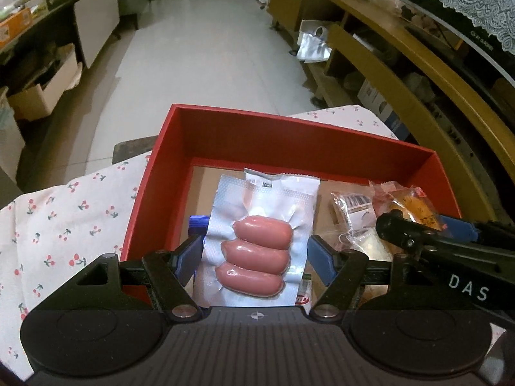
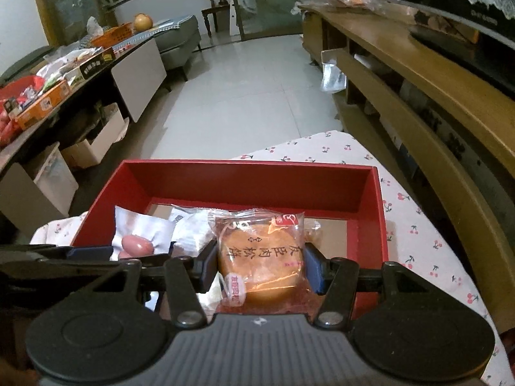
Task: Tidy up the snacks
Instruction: 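Carry the sausage pack and bun bag into the red box with both tools, then open both tools to release the snacks in the box and withdraw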
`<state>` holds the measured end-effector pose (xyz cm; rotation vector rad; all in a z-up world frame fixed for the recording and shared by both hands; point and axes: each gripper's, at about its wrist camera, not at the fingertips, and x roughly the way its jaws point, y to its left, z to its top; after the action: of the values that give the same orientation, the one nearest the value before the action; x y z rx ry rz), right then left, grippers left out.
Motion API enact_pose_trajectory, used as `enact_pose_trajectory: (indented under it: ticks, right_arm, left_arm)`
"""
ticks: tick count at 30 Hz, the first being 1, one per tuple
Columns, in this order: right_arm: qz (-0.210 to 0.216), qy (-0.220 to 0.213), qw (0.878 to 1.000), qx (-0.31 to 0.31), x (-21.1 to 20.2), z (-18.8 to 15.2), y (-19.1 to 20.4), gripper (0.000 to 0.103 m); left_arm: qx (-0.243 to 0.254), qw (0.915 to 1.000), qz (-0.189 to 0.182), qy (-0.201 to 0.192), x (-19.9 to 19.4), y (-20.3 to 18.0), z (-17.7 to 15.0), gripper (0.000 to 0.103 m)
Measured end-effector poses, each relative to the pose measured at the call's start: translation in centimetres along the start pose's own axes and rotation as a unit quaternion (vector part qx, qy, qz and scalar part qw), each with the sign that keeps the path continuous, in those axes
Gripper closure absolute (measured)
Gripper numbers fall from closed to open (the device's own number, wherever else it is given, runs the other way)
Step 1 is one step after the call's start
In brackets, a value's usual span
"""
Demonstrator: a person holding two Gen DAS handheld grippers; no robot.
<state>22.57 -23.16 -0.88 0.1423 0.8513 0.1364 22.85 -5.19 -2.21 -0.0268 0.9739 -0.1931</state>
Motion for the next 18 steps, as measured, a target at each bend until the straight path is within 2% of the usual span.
enact_pose_trajectory:
  ticks: [13, 18]
  right_arm:
    - [0.004, 0.0, 1.0, -0.016, -0.3, -0.1, 0.5, 0.036]
    - [0.012, -0.013, 1.0, -0.01, -1.1, 0.2, 0.6, 0.036]
  left_arm:
    - [0.002, 0.9999, 0.016, -0.005, -0.3, -0.1, 0.1, 0.025]
    - [0.0, 0.9998, 0.015, -0.015, -1.0, 0.1, 0.3, 0.021]
